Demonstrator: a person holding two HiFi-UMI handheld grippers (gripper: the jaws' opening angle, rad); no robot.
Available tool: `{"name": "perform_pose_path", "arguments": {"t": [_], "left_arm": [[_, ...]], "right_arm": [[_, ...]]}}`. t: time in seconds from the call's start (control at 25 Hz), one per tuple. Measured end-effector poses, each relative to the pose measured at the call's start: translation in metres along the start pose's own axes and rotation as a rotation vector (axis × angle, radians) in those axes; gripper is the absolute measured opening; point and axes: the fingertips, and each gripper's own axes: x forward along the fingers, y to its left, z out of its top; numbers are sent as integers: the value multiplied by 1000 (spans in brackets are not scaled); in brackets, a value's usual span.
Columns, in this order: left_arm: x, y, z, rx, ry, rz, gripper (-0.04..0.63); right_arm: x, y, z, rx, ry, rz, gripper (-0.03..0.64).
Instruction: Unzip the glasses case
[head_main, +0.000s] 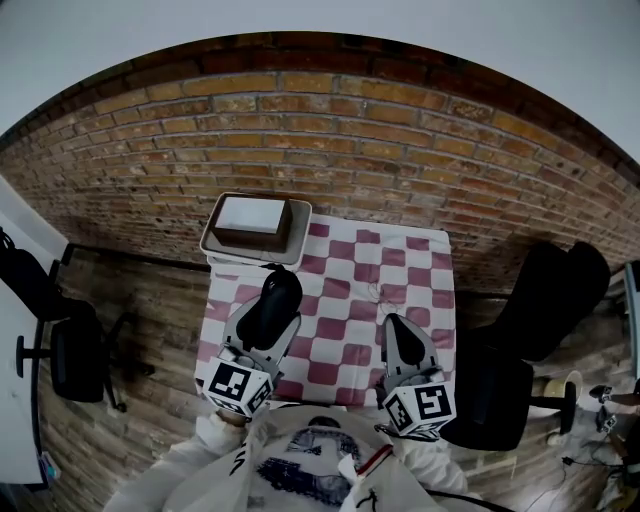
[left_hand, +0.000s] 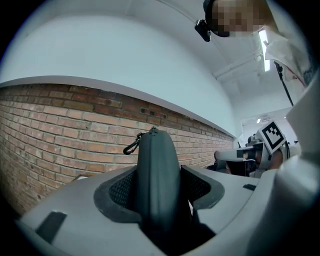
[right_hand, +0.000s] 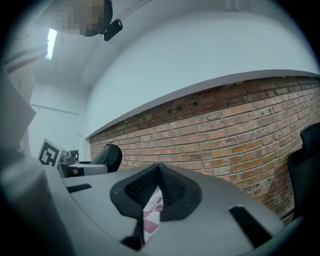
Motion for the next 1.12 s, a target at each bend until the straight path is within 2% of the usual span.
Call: {"name": "perform_pose_path", "arguments": {"t": [0.64, 1.12], "left_arm": [[20, -10, 0, 2, 6, -40, 259], [22, -6, 1, 22, 12, -34, 259]], "right_arm": [[7, -6, -5, -6, 17, 10, 12], [15, -2, -6, 2, 26, 24, 12]]}}
